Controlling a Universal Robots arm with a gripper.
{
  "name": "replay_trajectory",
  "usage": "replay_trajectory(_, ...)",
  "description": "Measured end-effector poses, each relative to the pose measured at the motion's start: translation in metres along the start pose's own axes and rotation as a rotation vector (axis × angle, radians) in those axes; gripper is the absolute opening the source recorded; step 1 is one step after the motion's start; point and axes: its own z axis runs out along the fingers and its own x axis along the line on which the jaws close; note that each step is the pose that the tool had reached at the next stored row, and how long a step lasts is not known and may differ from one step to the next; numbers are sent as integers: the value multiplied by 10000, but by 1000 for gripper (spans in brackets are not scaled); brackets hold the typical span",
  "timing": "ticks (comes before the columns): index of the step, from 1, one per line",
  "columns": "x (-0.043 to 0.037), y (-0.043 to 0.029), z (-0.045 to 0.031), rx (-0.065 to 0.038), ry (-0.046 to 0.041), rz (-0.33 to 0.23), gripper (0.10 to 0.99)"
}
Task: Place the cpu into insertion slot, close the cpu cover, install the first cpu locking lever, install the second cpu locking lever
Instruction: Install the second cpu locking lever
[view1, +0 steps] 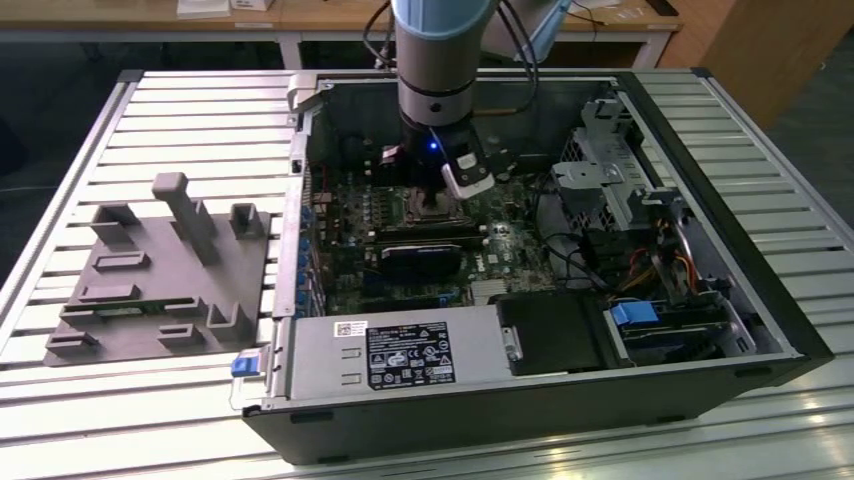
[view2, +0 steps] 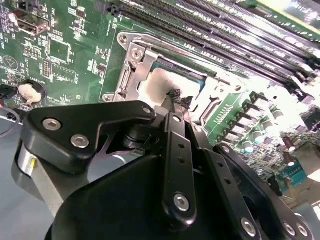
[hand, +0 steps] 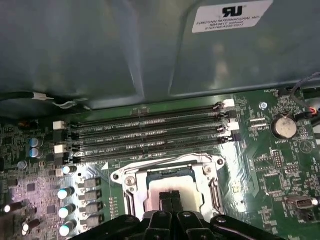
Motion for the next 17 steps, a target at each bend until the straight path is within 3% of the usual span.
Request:
replay_trajectory(2, 1, 14, -34, 95, -14, -6, 106)
replay_trajectory(7, 0, 44, -120, 219, -34, -14, 106)
replay_trajectory(11, 0, 54, -144, 314, -49, -19, 106)
replay_trajectory(17, 0, 53, -144, 321, -45, -20, 106)
